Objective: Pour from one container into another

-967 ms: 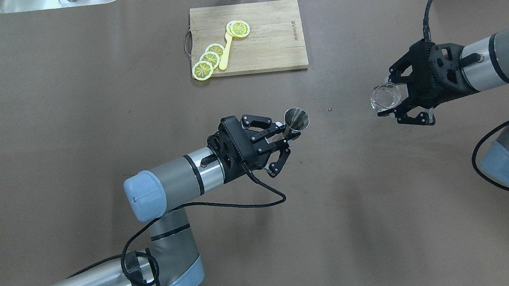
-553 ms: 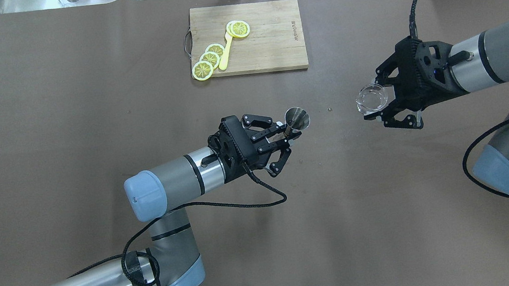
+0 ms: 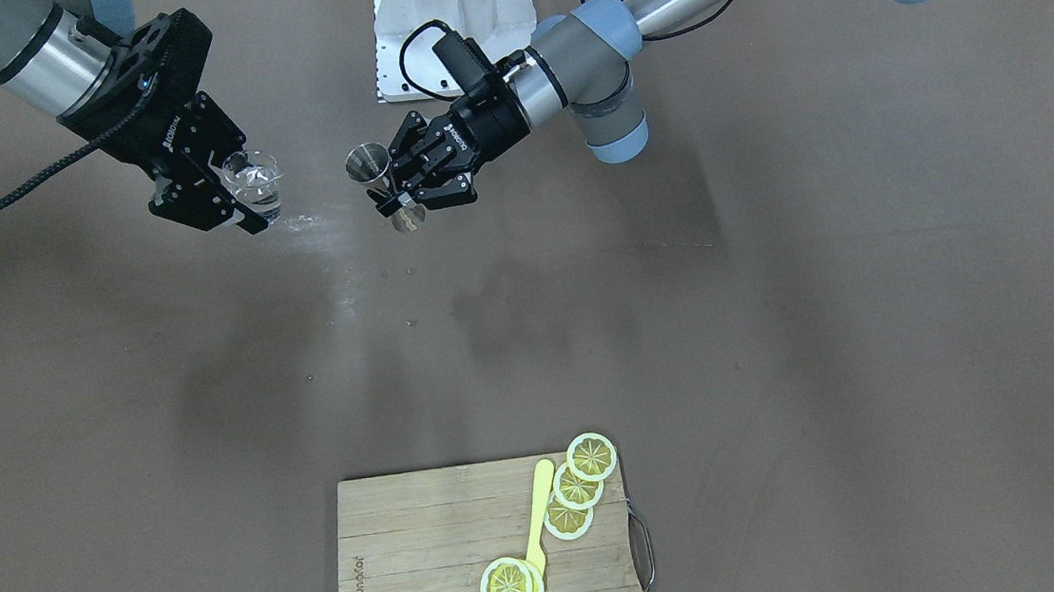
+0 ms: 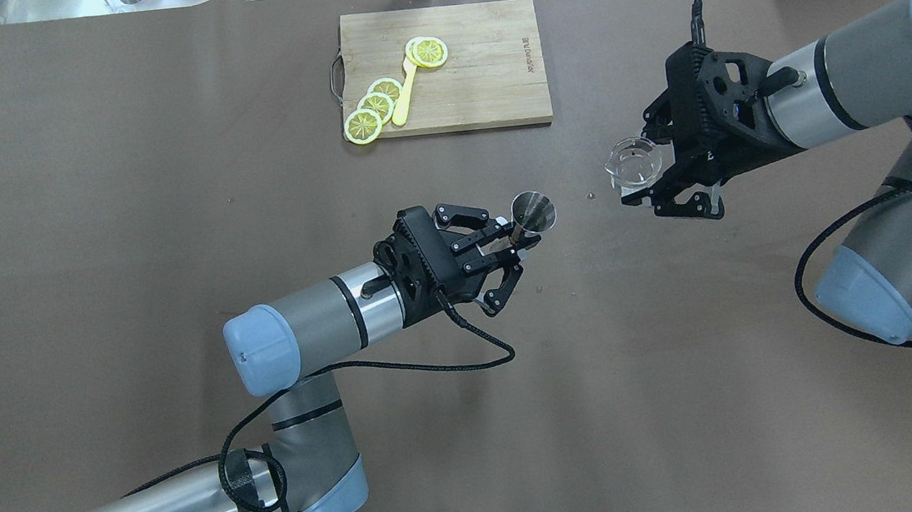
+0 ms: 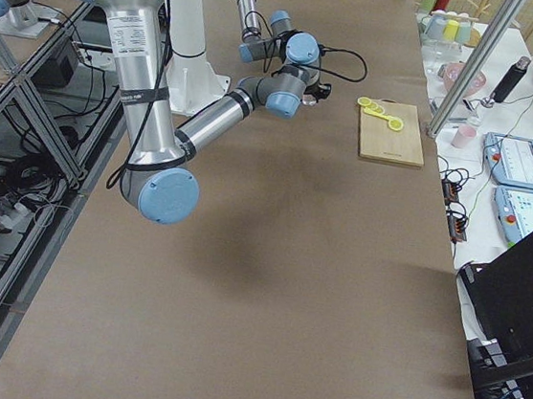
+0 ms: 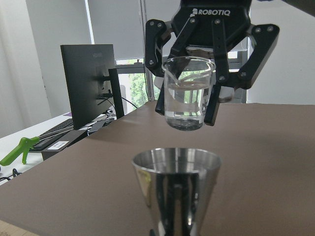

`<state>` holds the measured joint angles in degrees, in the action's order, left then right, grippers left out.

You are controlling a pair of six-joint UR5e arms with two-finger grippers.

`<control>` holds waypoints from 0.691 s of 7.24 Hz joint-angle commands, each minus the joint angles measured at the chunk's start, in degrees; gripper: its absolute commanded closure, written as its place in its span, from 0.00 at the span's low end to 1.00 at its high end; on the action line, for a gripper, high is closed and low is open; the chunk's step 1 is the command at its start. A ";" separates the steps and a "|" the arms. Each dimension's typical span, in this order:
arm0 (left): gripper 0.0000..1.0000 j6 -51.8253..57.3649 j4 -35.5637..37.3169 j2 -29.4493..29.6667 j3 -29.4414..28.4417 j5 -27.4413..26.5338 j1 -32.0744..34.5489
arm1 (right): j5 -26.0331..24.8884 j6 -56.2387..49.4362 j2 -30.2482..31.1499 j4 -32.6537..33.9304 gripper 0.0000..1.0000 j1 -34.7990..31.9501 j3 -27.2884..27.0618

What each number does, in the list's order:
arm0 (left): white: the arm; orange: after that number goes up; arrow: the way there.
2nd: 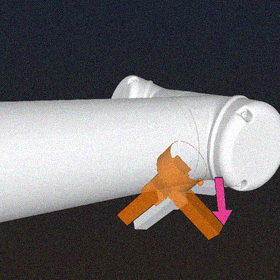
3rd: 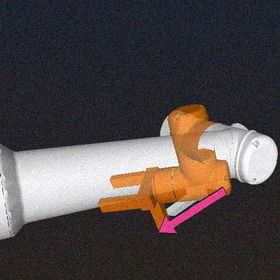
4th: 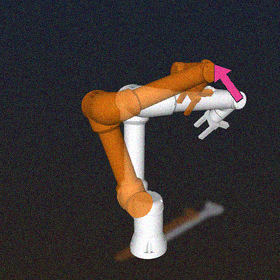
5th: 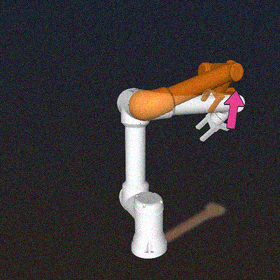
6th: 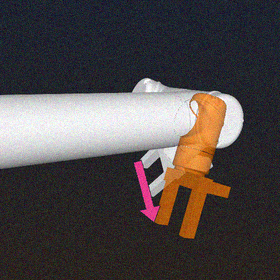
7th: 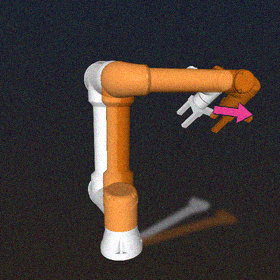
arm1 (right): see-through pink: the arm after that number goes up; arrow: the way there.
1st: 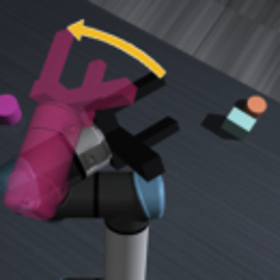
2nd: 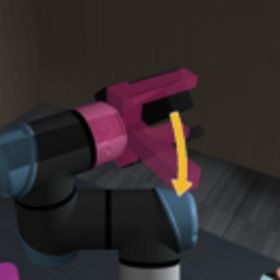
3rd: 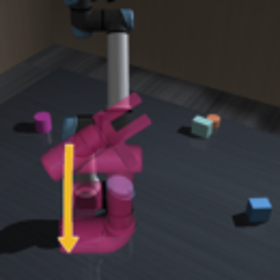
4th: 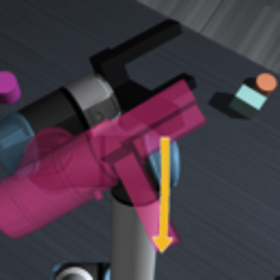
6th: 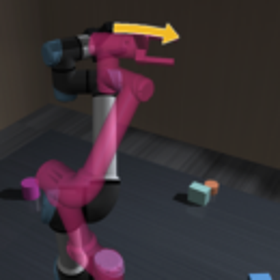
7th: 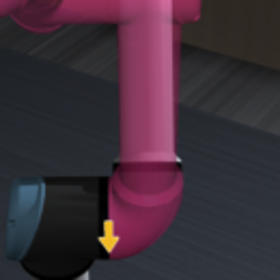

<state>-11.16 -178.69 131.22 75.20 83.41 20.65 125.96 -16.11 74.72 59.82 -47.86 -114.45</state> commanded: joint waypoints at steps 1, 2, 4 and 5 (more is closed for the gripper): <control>1.00 0.00 0.10 -0.08 -0.05 -0.09 0.00 | -0.11 0.03 -0.28 0.39 1.00 0.14 0.10; 1.00 0.00 0.10 -0.08 -0.05 -0.09 0.00 | -0.19 0.03 -0.37 0.39 1.00 0.14 0.10; 1.00 0.00 0.10 0.00 -0.40 -0.26 0.00 | -0.02 0.03 -1.85 1.69 1.00 0.14 0.45; 1.00 0.18 0.10 0.00 -0.40 -0.35 0.00 | -0.10 0.03 -2.73 2.83 1.00 0.14 0.45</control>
<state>-11.12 -178.59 131.21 74.87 83.16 20.65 125.89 -16.08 73.09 61.39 -47.73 -114.07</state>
